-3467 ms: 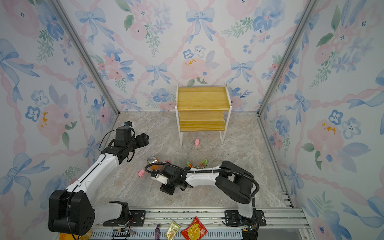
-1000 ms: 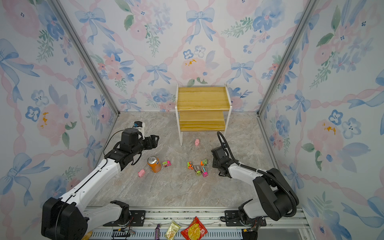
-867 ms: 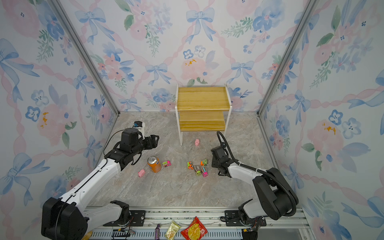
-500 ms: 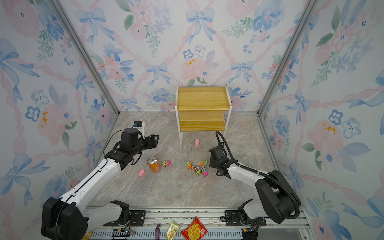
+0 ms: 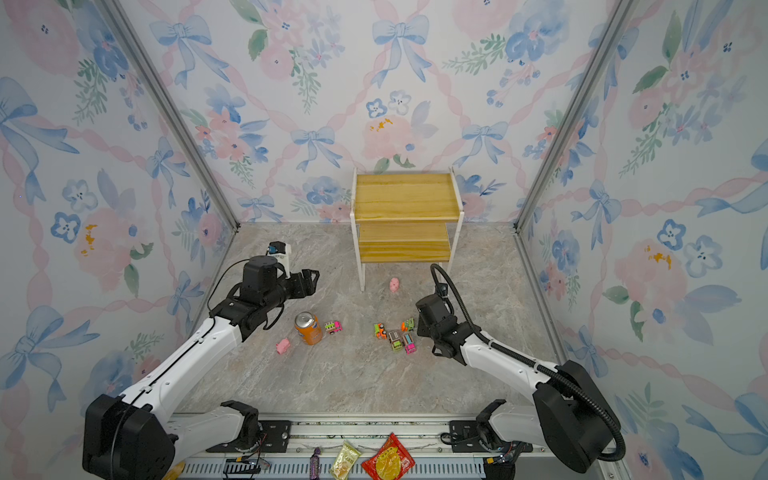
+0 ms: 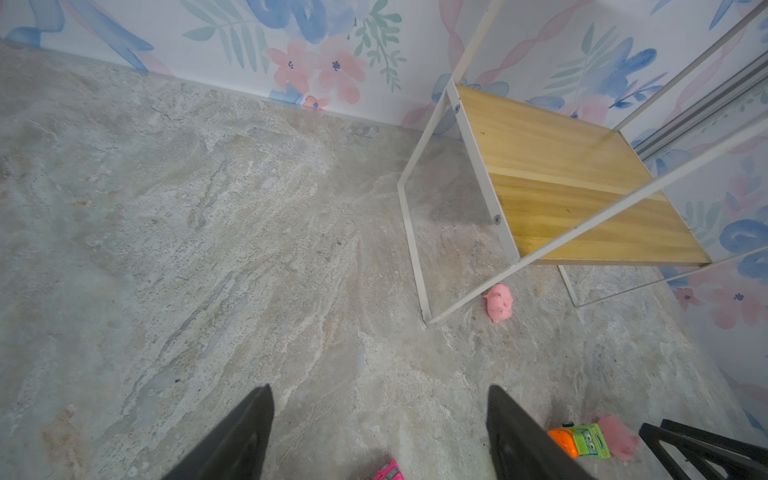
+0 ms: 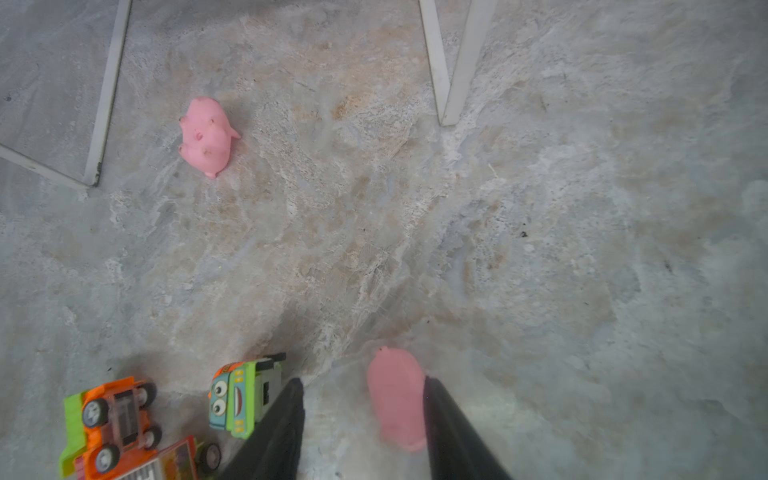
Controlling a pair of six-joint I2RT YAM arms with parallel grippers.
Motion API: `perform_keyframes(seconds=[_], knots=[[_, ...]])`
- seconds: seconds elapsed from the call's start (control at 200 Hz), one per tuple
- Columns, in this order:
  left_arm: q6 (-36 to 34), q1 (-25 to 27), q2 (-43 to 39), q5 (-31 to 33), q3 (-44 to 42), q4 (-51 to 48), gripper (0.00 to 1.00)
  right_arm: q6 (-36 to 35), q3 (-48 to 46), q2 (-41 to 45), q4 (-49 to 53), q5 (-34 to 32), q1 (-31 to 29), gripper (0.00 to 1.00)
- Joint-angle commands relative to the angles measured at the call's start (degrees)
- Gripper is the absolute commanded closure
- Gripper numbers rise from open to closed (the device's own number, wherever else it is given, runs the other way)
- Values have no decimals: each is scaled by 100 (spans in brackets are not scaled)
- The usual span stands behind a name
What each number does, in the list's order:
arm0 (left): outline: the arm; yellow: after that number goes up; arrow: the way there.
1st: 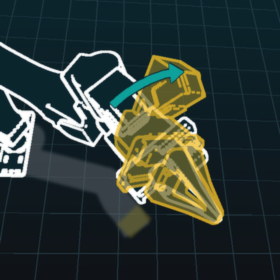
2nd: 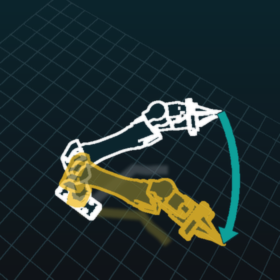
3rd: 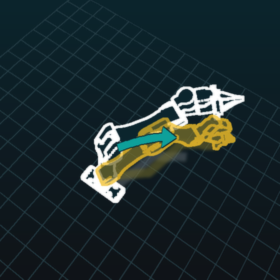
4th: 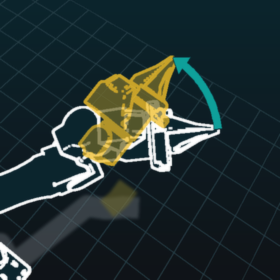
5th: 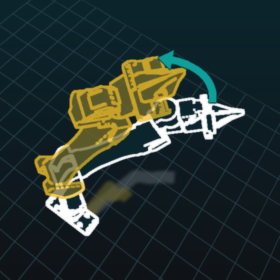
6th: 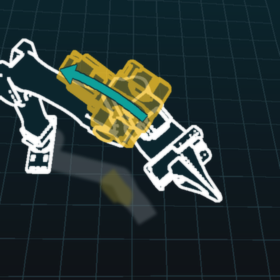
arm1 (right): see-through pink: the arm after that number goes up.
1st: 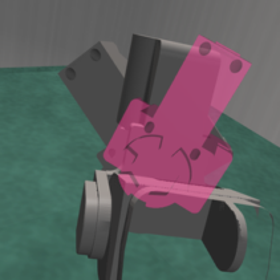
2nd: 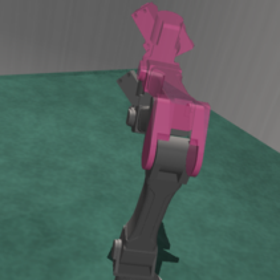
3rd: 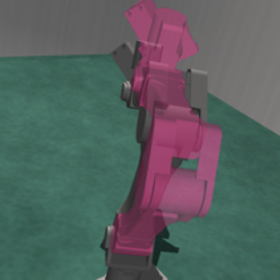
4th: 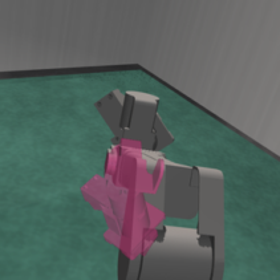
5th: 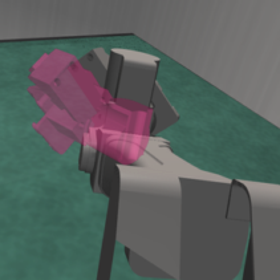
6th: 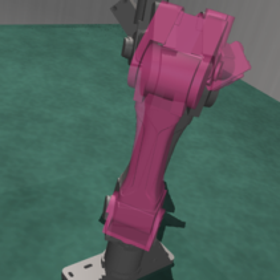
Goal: Place and organize the plastic toys onto the shelf
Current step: 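Carry the pink pig with the right gripper past the toy trucks toward the shelf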
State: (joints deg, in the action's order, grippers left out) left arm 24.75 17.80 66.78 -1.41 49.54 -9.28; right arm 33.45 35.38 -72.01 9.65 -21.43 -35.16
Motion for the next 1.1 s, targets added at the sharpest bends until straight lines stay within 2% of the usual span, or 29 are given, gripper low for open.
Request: perform_keyframes(seconds=[0.0, 0.515, 1.095], knots=[[78, 47, -66, -61, -85, 56, 19, -117, -231, -12, 41, 26, 139, 50], [57, 111, -52, -21, -94, 58, 19, -241, -249, -607, -94, 456, 263, 50], [56, 118, -37, -18, -94, 57, 18, -5, -251, -589, -186, 816, 69, 53]])
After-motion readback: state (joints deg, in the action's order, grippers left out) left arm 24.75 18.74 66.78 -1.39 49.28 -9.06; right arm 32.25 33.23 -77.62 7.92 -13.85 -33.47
